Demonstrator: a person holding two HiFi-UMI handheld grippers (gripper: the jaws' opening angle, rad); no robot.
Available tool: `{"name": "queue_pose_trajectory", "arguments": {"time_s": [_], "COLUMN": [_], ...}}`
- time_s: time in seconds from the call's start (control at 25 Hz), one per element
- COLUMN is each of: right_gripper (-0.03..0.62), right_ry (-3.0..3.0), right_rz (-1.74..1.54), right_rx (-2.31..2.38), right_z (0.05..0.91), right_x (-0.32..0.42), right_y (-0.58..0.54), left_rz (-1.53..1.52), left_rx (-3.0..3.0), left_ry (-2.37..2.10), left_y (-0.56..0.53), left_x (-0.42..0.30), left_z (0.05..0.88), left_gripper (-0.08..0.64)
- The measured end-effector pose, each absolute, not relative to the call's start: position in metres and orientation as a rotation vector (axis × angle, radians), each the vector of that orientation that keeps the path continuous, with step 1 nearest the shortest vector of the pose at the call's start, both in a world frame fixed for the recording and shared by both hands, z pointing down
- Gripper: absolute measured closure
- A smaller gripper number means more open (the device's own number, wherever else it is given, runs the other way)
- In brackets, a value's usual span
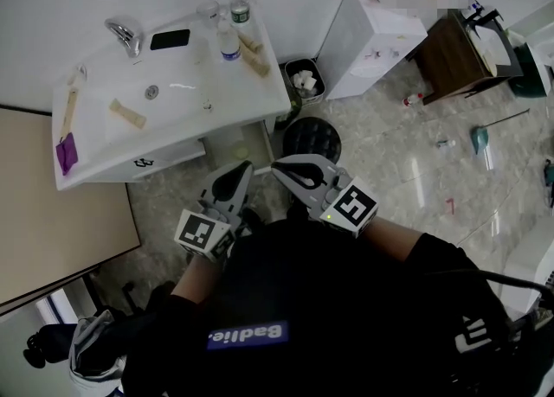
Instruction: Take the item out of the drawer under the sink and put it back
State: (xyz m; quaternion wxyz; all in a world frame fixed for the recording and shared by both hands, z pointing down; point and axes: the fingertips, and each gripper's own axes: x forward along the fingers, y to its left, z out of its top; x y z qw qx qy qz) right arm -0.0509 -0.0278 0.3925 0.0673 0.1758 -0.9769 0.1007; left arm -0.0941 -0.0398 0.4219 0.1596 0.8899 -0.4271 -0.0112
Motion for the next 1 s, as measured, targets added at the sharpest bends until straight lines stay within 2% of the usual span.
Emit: {"name": "queue_pose_trajectory", "arguments": {"time_s": [0.6, 1.0], "right_gripper": [0.597, 0.595], "right_ry": [-2.841, -2.770], "right_rz": [0.333, 0.330], "right_rx": [0.591, 0.677], "right_z": [0.423, 0.432], "right_x": [-0.019, 0.003], "right_y": [-0.050, -0.061], "left_rz": [0.359, 0.513], "left_rx": [2.198, 1.984], "left_ry": [-1.274, -1.285], "left_y": [-0.092, -0.102], "left_x": [-0.133, -0.154], "left_z": [0.602, 0.696], "left_gripper": [0.552, 0.536]}}
